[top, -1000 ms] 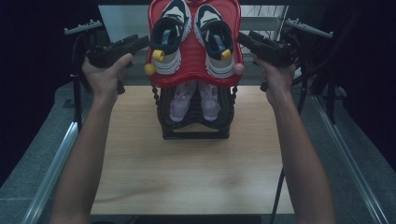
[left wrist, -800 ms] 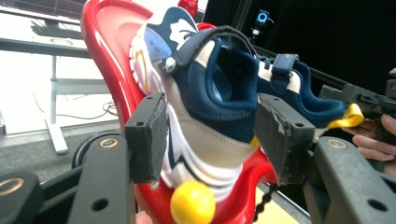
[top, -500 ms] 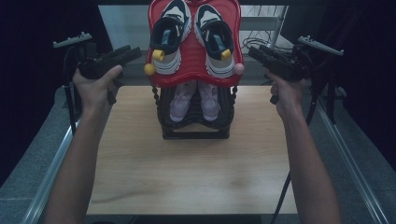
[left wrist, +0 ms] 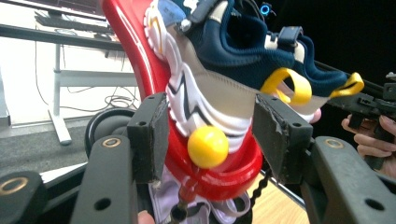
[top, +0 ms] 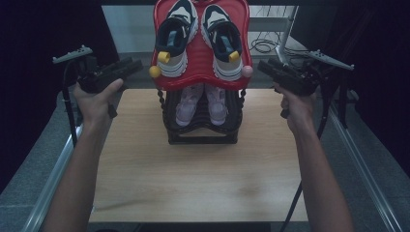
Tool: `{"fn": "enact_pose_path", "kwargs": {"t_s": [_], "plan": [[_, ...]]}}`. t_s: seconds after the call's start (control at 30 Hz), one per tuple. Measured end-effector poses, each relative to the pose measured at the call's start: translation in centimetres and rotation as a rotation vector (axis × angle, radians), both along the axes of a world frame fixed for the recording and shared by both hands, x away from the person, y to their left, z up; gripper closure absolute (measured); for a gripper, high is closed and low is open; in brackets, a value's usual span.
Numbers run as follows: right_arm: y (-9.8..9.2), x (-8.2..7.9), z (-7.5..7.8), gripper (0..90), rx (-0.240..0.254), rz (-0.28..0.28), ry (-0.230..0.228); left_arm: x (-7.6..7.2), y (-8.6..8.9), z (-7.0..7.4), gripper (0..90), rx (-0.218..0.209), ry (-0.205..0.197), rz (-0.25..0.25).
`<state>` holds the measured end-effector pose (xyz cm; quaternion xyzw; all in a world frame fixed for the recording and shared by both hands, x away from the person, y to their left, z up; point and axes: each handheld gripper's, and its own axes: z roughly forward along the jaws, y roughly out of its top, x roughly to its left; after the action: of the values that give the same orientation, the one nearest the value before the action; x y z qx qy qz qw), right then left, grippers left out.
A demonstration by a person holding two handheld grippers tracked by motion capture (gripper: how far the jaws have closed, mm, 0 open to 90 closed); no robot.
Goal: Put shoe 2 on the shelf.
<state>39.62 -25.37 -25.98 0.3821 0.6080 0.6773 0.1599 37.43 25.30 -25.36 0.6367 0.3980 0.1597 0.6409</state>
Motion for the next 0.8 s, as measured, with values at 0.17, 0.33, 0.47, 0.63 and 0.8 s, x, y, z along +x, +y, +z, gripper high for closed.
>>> {"fn": "enact_pose_path", "kwargs": {"t_s": [0.17,0.33,0.47,0.63,0.8], "plan": [[-0.3,-0.5,-1.2,45.7,0.004,0.003,0.009,-0.6,0.1,-1.1,46.4,0.005,0.009,-0.005],[-0.5,-0.9,-2.6,45.9,0.012,0.008,0.027,-1.2,0.4,-2.2,46.3,0.008,0.023,-0.017],[-0.8,-1.1,-3.8,46.0,0.009,0.017,0.039,-1.7,0.8,-3.5,46.3,0.003,0.038,-0.027],[-1.0,-1.6,-5.4,45.9,0.009,0.028,0.052,-2.2,1.1,-5.3,46.4,-0.001,0.063,-0.039],[-1.4,-2.1,-7.3,45.8,0.0,0.031,0.07,-2.5,1.2,-7.5,46.4,-0.003,0.092,-0.052]]}}
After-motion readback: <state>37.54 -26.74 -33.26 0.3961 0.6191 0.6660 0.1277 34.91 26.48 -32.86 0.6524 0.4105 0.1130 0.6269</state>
